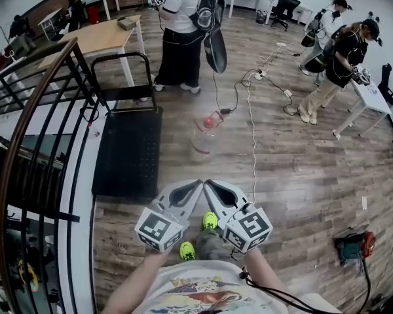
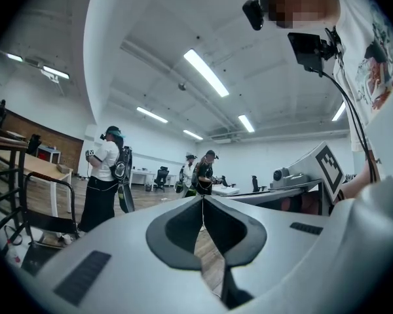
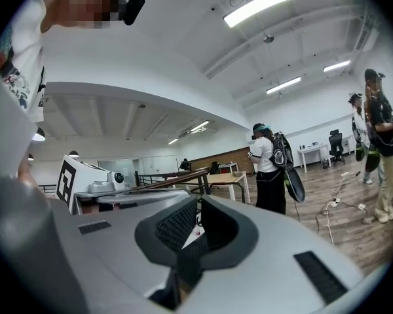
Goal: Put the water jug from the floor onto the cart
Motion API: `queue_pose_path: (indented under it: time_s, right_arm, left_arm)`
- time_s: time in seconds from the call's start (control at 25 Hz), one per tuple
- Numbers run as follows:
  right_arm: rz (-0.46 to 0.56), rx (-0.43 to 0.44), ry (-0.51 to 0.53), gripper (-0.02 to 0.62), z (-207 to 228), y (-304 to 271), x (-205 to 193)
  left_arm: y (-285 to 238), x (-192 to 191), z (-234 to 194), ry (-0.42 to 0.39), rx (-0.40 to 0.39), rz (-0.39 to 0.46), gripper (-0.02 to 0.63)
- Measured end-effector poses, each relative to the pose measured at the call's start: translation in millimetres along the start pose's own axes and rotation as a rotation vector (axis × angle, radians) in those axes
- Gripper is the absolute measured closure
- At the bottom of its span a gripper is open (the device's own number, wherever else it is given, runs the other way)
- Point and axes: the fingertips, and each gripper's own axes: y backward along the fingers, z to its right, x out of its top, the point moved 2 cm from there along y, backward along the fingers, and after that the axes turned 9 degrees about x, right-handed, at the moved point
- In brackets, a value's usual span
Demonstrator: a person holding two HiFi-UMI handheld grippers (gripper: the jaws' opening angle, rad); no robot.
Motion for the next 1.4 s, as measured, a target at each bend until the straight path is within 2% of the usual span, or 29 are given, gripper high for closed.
queue_pose_path:
  time_s: [0.6, 0.8, 1.08, 1.4]
  right_arm:
    - [-0.021, 0.016, -0.036, 0.565, 124, -40, 11]
    - [-0.032, 0.048, -0.048, 0.565, 169, -54, 16]
    - [-0.040, 0.106, -0.040, 0.565, 207, -78, 26]
    - [-0.055, 0.127, -0.050, 0.565, 253, -73, 20]
  left_arm:
    - [-120, -6, -46, 0.029, 0.027, -0.037, 0.592]
    - [-164, -9, -62, 0.027, 0.055, -0.049, 0.592]
    - [-200, -6, -86, 0.039, 0.110, -0.051, 0.592]
    - [-244, -19, -84, 0.047, 0.126, -0.068, 0.592]
